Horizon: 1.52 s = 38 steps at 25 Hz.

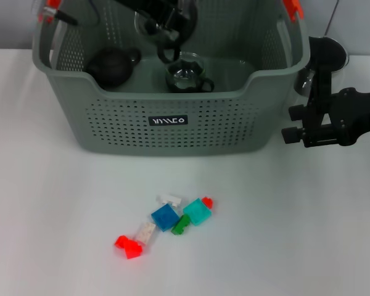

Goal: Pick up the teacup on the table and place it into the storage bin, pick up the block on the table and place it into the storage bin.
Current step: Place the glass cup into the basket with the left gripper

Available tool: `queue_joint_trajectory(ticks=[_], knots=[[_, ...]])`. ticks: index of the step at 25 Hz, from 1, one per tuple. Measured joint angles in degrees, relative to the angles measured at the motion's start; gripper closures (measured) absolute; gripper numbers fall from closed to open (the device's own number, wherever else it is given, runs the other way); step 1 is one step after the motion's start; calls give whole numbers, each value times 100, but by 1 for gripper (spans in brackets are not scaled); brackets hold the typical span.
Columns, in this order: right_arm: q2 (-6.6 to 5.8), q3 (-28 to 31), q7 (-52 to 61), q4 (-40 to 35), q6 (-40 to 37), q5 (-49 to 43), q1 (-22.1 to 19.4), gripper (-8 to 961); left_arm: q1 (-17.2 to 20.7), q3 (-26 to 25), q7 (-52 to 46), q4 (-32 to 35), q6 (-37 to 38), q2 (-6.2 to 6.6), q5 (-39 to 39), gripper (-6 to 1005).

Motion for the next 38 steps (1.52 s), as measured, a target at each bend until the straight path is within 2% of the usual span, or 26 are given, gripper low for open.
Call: queue_joint_trajectory(ticks=[2, 6, 13, 17, 19, 20, 24, 25, 30, 38], knots=[[4, 16, -5, -1, 3, 0, -4, 308, -156, 126, 10, -414, -536, 40, 306, 952], [32, 23, -5, 0, 10, 2, -3, 308, -436, 268, 27, -1011, -1266, 16, 786, 952], [61, -12, -21, 0, 46, -2, 33, 308, -875, 680, -21, -2040, -2285, -142, 1594, 953], [64, -19, -32, -1, 55, -1, 32, 308, -905, 744, -31, -2113, -2538, -323, 1910, 953], [69, -19, -33, 2, 61, -1, 30, 307, -905, 751, -33, -2115, -2581, -363, 1978, 953], [70, -20, -34, 4, 61, -2, 30, 307, -900, 755, -33, -2118, -2684, -462, 2120, 953], [74, -19, -40, 6, 77, 0, 29, 307, -877, 762, -11, -2121, -2844, -582, 2283, 953], [77, -19, -41, 6, 82, 0, 29, 307, -861, 763, 2, -2124, -2922, -645, 2378, 953], [79, -20, -43, 9, 97, 1, 21, 307, -844, 764, 3, -2148, -3000, -714, 2533, 954], [104, -19, -46, 9, 103, 2, 25, 307, -838, 909, -24, -2342, -3137, -756, 2607, 952]])
